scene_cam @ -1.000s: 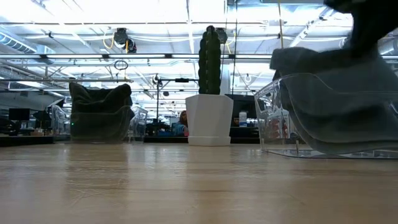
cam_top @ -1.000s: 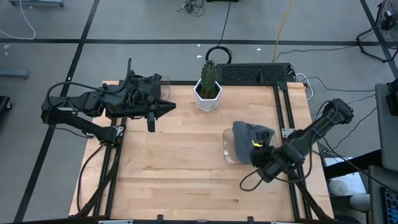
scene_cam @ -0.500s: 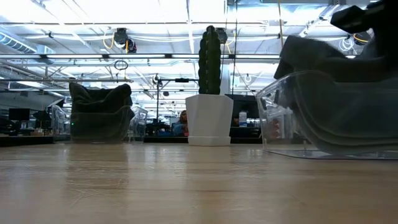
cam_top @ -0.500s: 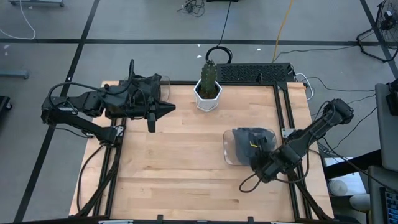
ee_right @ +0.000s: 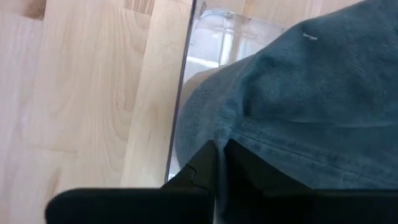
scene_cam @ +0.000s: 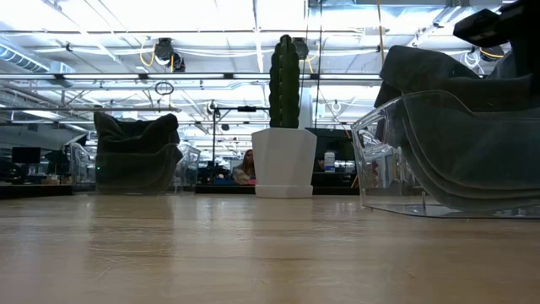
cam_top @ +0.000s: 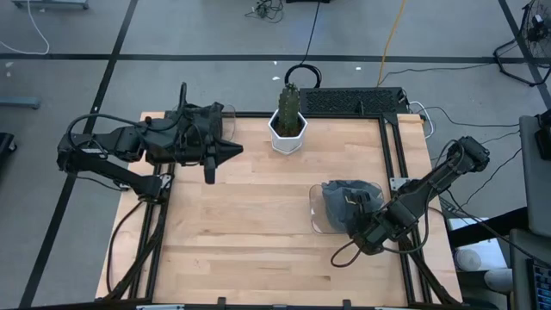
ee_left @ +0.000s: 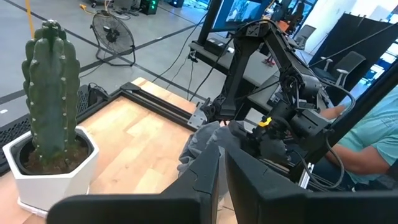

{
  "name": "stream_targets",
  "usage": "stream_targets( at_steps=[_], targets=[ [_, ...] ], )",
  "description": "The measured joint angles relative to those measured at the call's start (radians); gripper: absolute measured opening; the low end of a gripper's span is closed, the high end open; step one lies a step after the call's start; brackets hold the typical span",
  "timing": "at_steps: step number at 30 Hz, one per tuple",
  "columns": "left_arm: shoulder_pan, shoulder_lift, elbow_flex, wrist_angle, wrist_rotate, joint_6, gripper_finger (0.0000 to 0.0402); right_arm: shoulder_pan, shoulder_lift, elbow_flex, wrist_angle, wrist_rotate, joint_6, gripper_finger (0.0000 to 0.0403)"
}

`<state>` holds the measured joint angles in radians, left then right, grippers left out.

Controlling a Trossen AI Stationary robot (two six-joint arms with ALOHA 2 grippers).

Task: Pick & Place hat
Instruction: Put the gray cap into the bottom transparent bin

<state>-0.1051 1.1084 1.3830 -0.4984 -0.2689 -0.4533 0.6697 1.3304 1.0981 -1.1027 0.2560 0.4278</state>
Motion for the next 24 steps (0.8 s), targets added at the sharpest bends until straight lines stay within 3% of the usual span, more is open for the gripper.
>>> stream_targets(
  at_steps=[13,24],
  targets=[
    [0.000,0.000,0.000,-0.054,0.006,-0.006,0.0035,0.000,0.000,0.000,0.025,0.001,0.163,0.0057],
    [0.000,0.000,0.000,-0.061,0.005,-0.135,0.0035,0.000,-0.075,-0.001,0.162,0.002,0.260,0.0053]
  ],
)
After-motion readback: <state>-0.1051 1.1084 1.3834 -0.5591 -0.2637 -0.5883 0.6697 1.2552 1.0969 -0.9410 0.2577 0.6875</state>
